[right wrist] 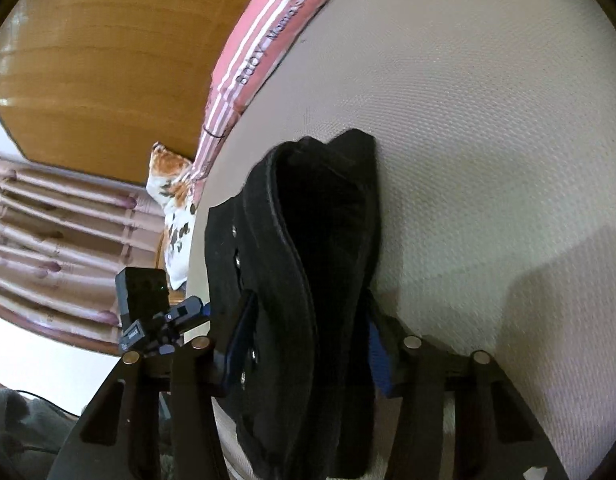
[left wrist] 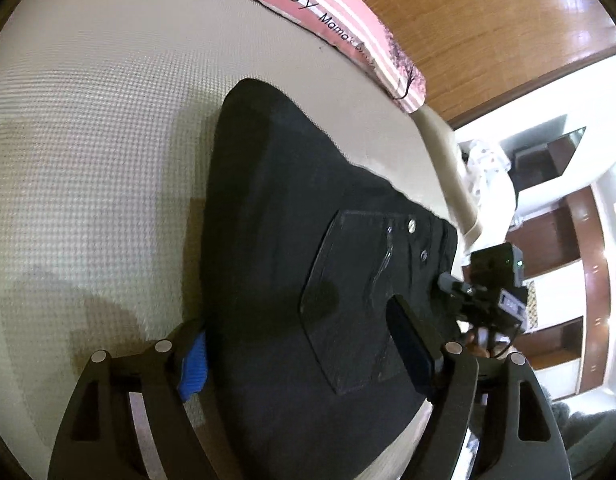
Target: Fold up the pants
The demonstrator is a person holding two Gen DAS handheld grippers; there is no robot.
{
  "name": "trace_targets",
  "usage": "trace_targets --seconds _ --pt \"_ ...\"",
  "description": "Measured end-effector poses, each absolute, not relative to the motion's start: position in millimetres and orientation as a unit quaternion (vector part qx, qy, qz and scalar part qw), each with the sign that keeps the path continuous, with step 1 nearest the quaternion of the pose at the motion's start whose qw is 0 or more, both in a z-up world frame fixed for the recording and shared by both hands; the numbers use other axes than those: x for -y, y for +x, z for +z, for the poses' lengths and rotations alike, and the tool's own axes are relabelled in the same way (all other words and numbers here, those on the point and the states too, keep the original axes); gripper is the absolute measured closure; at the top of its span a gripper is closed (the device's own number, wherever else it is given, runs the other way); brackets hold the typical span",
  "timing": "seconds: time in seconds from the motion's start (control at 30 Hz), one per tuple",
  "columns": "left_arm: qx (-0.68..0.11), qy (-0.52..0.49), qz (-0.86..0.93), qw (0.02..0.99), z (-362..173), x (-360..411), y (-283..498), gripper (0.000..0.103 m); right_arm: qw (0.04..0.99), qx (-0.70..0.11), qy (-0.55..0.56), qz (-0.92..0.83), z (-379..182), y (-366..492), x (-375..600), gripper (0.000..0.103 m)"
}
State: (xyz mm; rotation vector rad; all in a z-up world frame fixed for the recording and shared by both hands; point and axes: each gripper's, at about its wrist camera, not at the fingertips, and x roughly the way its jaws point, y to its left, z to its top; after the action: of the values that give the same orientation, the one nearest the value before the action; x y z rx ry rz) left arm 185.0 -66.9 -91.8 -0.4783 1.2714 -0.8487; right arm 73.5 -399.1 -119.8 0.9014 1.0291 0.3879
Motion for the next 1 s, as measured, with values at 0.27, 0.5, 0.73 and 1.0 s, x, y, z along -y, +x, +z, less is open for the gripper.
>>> trace_targets --seconds 0.27,0.5,0.73,1.0 --pt "-0.569 -0.182 -0.370 0.711 -91.4 71.0 185.0 0.048 0.762 -0.469 0.409 0.176 -120.3 86.6 387.5 0.057" --pt "-0.570 -0.180 -0.354 0.720 -90.9 68.4 184.2 0.070 0.764 -0.470 0.414 0.154 -120.3 92.1 381.9 0.058" --pt "-0.558 -0.119 -0.325 0.754 -78.9 87.6 176.7 0.078 0.771 -0.458 0.426 0.117 -117.7 89.8 374.5 0.065" --pt "-0.527 -0.026 -0.298 0.795 -56.6 108.6 160.7 0.083 0.787 -0.445 0.417 0.088 -97.2 92.4 361.5 0.073"
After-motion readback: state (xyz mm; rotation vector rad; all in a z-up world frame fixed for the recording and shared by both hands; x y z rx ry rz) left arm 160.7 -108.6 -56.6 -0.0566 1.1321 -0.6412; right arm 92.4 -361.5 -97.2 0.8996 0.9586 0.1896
